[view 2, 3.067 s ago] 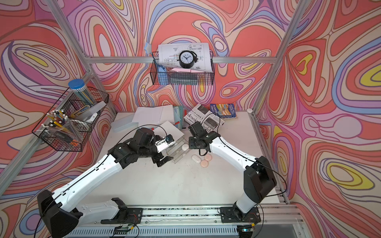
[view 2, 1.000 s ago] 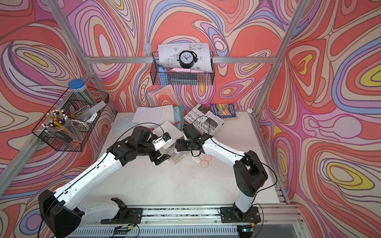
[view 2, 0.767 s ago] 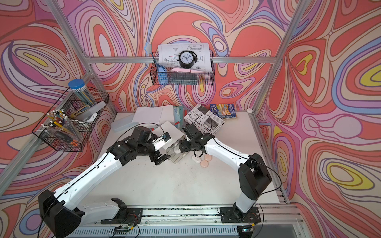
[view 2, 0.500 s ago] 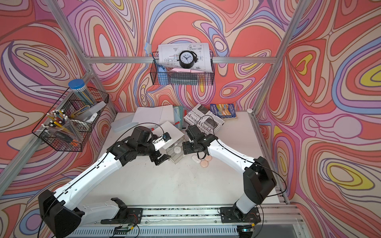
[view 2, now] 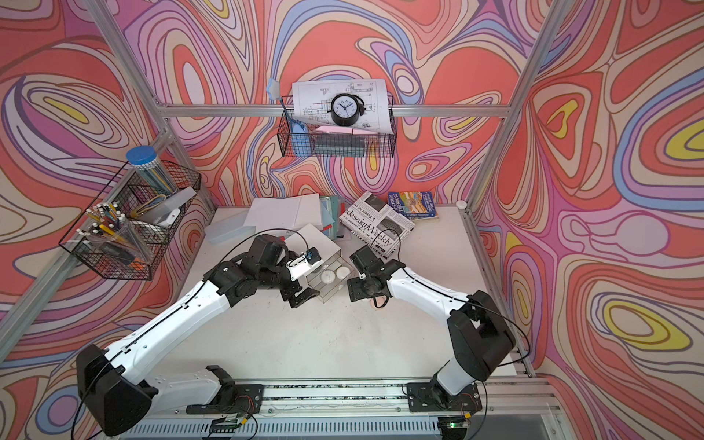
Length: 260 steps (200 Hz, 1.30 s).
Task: Put the bluetooth earphones in the drawer according to color
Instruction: Pick up the Bluetooth earphone from the center of the board.
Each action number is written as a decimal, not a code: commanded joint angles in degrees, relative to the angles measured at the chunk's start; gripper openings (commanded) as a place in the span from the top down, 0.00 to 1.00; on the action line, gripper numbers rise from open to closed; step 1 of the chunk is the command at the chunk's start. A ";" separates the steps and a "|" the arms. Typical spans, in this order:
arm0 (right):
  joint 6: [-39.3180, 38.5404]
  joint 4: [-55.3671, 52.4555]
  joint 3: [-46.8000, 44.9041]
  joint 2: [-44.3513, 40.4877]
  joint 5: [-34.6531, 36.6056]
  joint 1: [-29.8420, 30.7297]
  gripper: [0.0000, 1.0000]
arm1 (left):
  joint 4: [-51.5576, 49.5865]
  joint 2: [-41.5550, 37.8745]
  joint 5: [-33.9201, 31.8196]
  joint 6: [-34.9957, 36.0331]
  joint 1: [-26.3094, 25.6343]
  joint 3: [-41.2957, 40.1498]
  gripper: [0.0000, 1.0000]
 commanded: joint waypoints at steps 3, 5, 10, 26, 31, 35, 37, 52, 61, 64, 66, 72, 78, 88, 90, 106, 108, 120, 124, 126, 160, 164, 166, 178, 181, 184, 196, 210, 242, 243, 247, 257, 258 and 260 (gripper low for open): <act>-1.07 2.22 -1.90 1.83 -0.10 -0.49 0.25 | -0.55 0.57 -0.79 -0.18 -0.50 0.36 0.02; -1.25 2.34 -1.99 2.03 0.09 -0.52 0.25 | -0.51 0.57 -0.76 -0.17 -0.50 0.38 0.01; -1.47 2.60 -2.09 2.38 0.31 -0.60 0.26 | -0.57 0.53 -0.92 -0.13 -0.50 0.34 0.01; -2.06 3.66 -2.52 3.27 0.53 -0.91 0.26 | -0.59 0.22 -1.27 -0.05 -0.59 0.30 0.01; -2.15 4.17 -2.67 3.38 0.56 -1.00 0.26 | -0.50 0.22 -1.36 -0.03 -0.59 0.24 0.02; -2.18 4.58 -2.73 3.46 0.49 -1.04 0.26 | -0.47 0.14 -1.45 -0.04 -0.57 0.25 0.01; -2.21 4.90 -2.83 3.52 0.46 -1.11 0.26 | -0.50 0.13 -1.45 -0.07 -0.58 0.29 0.01; -2.56 6.52 -3.15 3.97 0.31 -1.42 0.26 | -0.59 0.22 -1.67 0.08 -0.63 0.26 0.02; -3.11 7.08 -3.08 4.49 0.19 -1.61 0.26 | -0.75 0.35 -1.80 0.01 -0.59 0.31 0.02; -3.25 7.17 -3.12 4.72 0.19 -1.68 0.26 | -0.83 0.39 -1.81 0.05 -0.59 0.38 0.02; -3.45 7.21 -3.08 4.89 0.27 -1.73 0.26 | -0.72 0.39 -1.81 0.08 -0.59 0.34 0.01; -3.73 7.31 -2.99 5.38 0.29 -1.85 0.26 | -0.84 0.40 -1.90 0.04 -0.59 0.33 0.01; -4.08 7.32 -2.81 5.98 0.36 -1.95 0.27 | -0.85 0.39 -1.90 0.07 -0.59 0.35 0.01; -4.38 7.44 -2.65 6.80 0.49 -2.14 0.27 | -0.81 0.40 -1.90 0.05 -0.59 0.44 0.02; -4.46 7.48 -2.64 6.95 0.59 -2.11 0.27 | -0.82 0.40 -1.90 0.02 -0.59 0.45 0.01; -4.86 7.24 -1.99 8.25 1.24 -2.32 0.28 | -1.14 0.53 -1.90 -0.12 -0.57 0.62 0.01; -4.93 7.18 -1.90 8.41 1.26 -2.35 0.28 | -1.12 0.56 -1.90 -0.16 -0.58 0.65 0.02; -5.17 7.22 -1.50 9.10 1.41 -2.32 0.28 | -1.24 0.75 -2.03 -0.11 -0.59 0.73 0.01; -5.13 7.42 -1.49 9.31 1.36 -2.31 0.28 | -1.36 0.82 -2.11 -0.09 -0.61 0.77 0.01; -5.13 7.47 -1.49 9.40 1.29 -2.29 0.28 | -1.46 0.87 -2.12 -0.13 -0.59 0.77 0.02; -5.04 6.35 -0.28 10.16 1.18 -2.30 0.29 | -1.55 1.36 -2.42 -0.26 -0.63 0.94 0.02; -5.04 6.39 -0.29 10.16 1.23 -2.36 0.29 | -1.57 1.49 -2.38 -0.23 -0.60 0.97 0.02; -5.04 6.47 -0.33 10.16 1.26 -2.36 0.29 | -1.63 1.46 -2.39 -0.25 -0.59 1.00 0.02; -5.16 6.74 -0.52 10.16 1.27 -2.34 0.29 | -1.75 1.53 -2.42 -0.23 -0.59 1.08 0.02; -5.14 6.78 -0.52 10.16 1.27 -2.35 0.29 | -1.71 1.54 -2.42 -0.26 -0.59 1.15 0.02; -5.08 6.86 -0.52 10.16 1.25 -2.34 0.29 | -1.76 1.54 -2.42 -0.25 -0.59 1.09 0.01; -4.95 6.90 -0.14 11.88 0.88 -2.35 0.29 | -1.69 1.45 -2.51 -0.21 -0.59 1.04 0.02; -4.95 6.06 0.74 12.33 0.15 -2.36 0.30 | -1.73 1.45 -2.47 -0.20 -0.63 1.01 0.02; -4.92 4.81 1.23 13.10 0.51 -2.34 0.34 | -1.85 1.02 -1.92 -0.25 -0.68 1.25 0.02; -4.85 4.74 1.28 13.13 0.54 -2.35 0.34 | -1.84 1.02 -1.91 -0.21 -0.68 1.28 0.01; -4.83 4.47 1.45 13.20 0.59 -2.32 0.34 | -1.78 0.82 -1.90 -0.24 -0.72 1.27 0.01; -4.61 3.71 1.67 13.36 0.64 -2.36 0.36 | -1.56 0.41 -1.76 -0.22 -0.72 1.16 0.02; -4.60 3.71 1.76 13.34 0.60 -2.36 0.36 | -1.52 0.40 -1.79 -0.24 -0.70 1.09 0.02; -4.58 3.58 1.81 13.33 0.57 -2.32 0.37 | -1.48 0.29 -1.74 -0.19 -0.75 1.05 0.02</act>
